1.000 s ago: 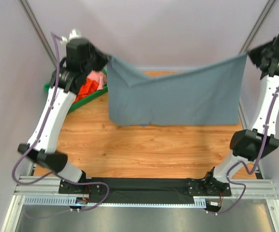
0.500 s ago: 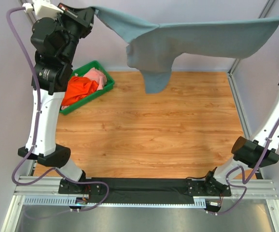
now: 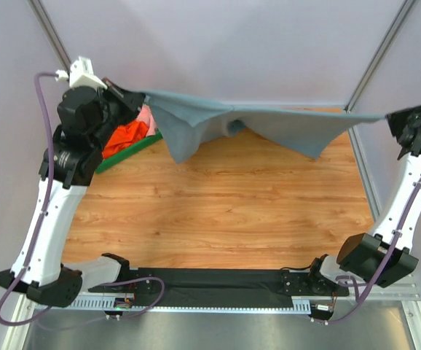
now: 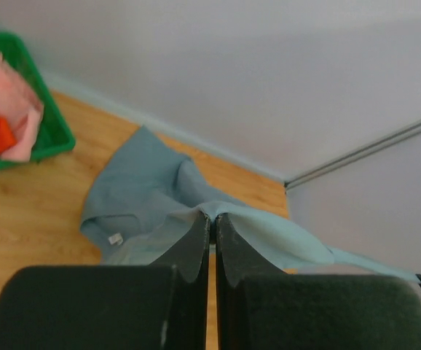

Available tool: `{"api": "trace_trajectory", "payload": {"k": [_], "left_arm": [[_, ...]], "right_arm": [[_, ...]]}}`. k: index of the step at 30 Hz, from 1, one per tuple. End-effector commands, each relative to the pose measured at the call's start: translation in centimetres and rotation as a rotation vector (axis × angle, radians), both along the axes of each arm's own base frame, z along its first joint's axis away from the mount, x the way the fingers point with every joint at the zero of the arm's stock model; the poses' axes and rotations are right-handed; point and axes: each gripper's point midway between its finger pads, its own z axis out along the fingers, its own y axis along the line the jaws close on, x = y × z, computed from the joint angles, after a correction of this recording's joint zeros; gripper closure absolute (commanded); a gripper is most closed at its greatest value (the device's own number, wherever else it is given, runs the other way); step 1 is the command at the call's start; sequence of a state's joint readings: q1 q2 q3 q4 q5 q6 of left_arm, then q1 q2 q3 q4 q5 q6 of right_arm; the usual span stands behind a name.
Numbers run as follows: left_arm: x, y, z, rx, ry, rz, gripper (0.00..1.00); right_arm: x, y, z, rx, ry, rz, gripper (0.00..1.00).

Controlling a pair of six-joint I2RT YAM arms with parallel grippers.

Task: Fold and stack the t-shirts
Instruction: Flatten the tshirt out

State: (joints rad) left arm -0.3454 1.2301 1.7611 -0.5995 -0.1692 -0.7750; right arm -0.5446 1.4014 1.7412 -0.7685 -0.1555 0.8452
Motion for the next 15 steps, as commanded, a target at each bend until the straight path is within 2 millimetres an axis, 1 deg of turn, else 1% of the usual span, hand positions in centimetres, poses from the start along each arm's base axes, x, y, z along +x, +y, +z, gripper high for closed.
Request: {"api": "trace_trajectory", "payload": {"k": [1,2,3,4,5,6,8,9,11,12,14,15], "left_arm": [[-2.9,1.2,-5.6,-0.036,0.147,0.030,1.00],[-3.5,1.1,-7.3,-0.040,0.189,0.024,1.00],[-4.1,1.1,-11.3,-0.017,0.289,0.028,1.00],[-5.3,1.1,-12.1,-0.031,0.308,0.020,1.00],[-5.9,1.1,-13.6,-0.029,0.345,0.021,1.00],[-7.1,1.4,-16.7,-0.002,0.445,0.031,1.00],[-8.7,1.7,-18.7,0.003,0.519,0.043,1.00],[-9.7,2.0,-20.9,0.029,0.591,0.049,1.00],[-10.9,1.7,-22.9,0.030,0.663,0.039,1.00],[-11.7,1.9,-25.1,0.051,0.739,0.043,1.00],[-12.3,1.4,-27.3,0.051,0.790,0.025,1.00],[-12.4,1.3,-27.9,0.054,0.801,0.019,1.00]], "right_arm": [[-7.5,-2.9,-9.4,0.040,0.405,-0.299,1.00],[-8.3,-2.6,-11.2,0.058,0.459,-0.307,1.00],[-9.2,-2.0,-14.2,0.083,0.535,-0.297,1.00],[-9.7,-1.4,-15.5,0.078,0.573,-0.288,1.00],[-10.4,-1.2,-16.6,0.070,0.622,-0.298,1.00],[-11.6,-1.4,-18.1,0.057,0.694,-0.328,1.00],[-12.7,-1.2,-19.7,0.058,0.773,-0.331,1.00],[-13.2,-1.4,-20.2,0.046,0.806,-0.336,1.00],[-13.6,-1.0,-21.4,0.040,0.851,-0.313,1.00],[-13.7,-0.9,-21.9,0.034,0.869,-0.310,1.00],[-14.0,-0.4,-23.1,0.041,0.909,-0.294,1.00],[-13.9,-0.2,-23.3,0.037,0.917,-0.281,1.00]]}}
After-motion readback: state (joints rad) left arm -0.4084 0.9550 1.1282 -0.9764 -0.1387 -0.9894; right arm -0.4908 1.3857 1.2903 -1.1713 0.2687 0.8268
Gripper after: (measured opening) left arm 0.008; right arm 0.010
